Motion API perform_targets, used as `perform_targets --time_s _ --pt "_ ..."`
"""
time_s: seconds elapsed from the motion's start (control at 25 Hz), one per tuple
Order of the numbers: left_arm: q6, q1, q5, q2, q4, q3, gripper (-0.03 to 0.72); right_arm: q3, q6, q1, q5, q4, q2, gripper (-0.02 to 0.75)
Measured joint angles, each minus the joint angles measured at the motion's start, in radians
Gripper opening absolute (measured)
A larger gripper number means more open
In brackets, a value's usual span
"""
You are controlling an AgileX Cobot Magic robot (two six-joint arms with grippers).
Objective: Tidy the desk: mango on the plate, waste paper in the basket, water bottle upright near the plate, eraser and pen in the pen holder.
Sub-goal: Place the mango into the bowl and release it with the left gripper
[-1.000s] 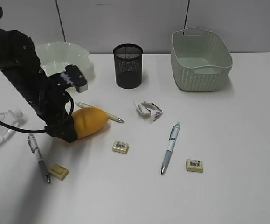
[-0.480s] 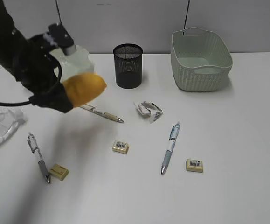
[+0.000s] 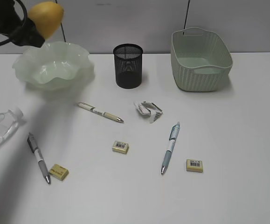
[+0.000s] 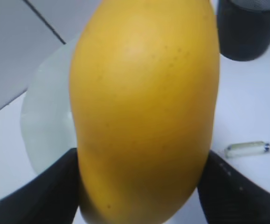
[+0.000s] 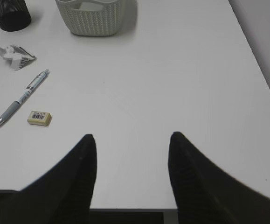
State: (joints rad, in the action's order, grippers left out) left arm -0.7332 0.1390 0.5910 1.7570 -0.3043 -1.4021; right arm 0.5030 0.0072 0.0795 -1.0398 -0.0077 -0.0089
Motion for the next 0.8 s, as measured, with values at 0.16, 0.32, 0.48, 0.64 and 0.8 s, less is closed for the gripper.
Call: perform_targets --time_s 0.16,0.32,0.48,0.64,0.8 --pt "0.023 -0.048 -0.043 0.121 -0.059 -0.094 0.553 0.000 0.000 0.000 0.000 0.000 0.000 0.400" --pt "0.058 -0.058 -0.085 0.251 -0.090 -0.161 0.553 0.000 0.000 0.000 0.000 0.000 0.000 0.400" --pt "0.069 -0.058 -0.166 0.338 -0.131 -0.170 0.559 0.000 0.000 0.000 0.000 0.000 0.000 0.400" --pt "0.071 -0.058 -0.239 0.374 -0.141 -0.175 0.625 0.000 0.000 0.000 0.000 0.000 0.000 0.400" --pt "0.071 -0.058 -0.283 0.376 -0.143 -0.175 0.661 0.000 0.000 0.000 0.000 0.000 0.000 0.399"
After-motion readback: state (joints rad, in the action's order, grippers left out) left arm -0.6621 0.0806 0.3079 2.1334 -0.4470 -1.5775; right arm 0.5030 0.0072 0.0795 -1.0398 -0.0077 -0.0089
